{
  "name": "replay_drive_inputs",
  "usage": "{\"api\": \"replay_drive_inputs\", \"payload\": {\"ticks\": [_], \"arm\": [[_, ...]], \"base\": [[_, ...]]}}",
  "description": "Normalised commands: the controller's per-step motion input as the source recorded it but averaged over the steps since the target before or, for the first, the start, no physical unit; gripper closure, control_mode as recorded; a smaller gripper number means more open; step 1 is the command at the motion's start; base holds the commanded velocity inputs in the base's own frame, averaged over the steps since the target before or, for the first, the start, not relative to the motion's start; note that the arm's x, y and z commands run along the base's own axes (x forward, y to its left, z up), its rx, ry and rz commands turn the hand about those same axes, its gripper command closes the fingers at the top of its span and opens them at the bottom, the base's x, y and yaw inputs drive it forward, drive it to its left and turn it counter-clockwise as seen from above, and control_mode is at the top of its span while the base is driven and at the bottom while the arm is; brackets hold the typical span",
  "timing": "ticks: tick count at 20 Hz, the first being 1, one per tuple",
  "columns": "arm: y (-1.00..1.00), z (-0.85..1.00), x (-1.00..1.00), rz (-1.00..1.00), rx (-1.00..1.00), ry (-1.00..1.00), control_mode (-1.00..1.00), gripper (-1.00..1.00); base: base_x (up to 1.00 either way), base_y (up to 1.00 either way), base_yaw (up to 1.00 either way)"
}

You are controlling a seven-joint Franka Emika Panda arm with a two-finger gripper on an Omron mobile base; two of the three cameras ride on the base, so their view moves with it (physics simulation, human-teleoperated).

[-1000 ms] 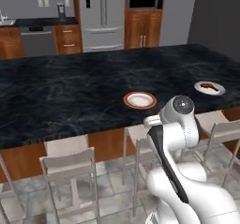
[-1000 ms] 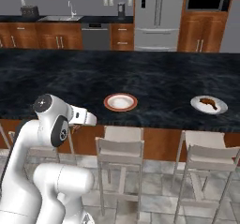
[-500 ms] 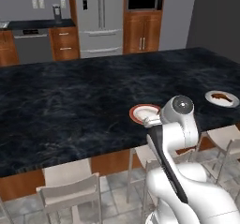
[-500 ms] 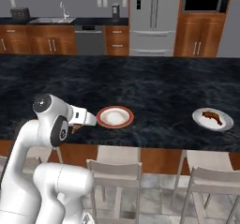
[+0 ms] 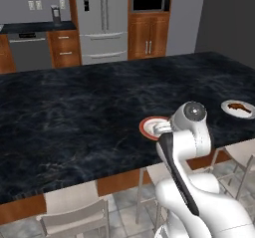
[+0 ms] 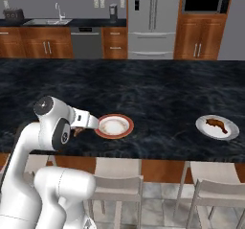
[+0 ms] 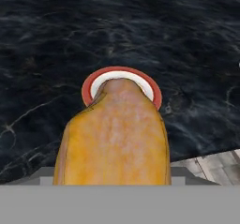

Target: Take the chicken drumsticks from the pan and place one on each plate on the dining counter.

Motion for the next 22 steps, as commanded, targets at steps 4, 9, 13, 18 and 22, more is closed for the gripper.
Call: {"api": "replay_drive_inputs", "payload": {"ticks": [4,9,13,18,22], "arm": [[-0.39,0.00,0.02,-0.10,0.13,-0.04,-1.00,1.00],[-0.61,0.01,0.22,-0.02,0.23,0.00,-1.00,1.00],[-0.28,0.03,0.59,0.00,0.16,0.03,-1.00,1.00],[-0.05,0.00,0.82,0.00,0.08,0.05,-1.00,1.00],[0.01,0.00,0.86,0.00,0.00,0.03,-1.00,1.00]], "base": [[0.00,0.00,0.00],[0.00,0.00,0.00],[0.00,0.00,0.00],[0.00,0.00,0.00],[0.00,0.00,0.00]]}}
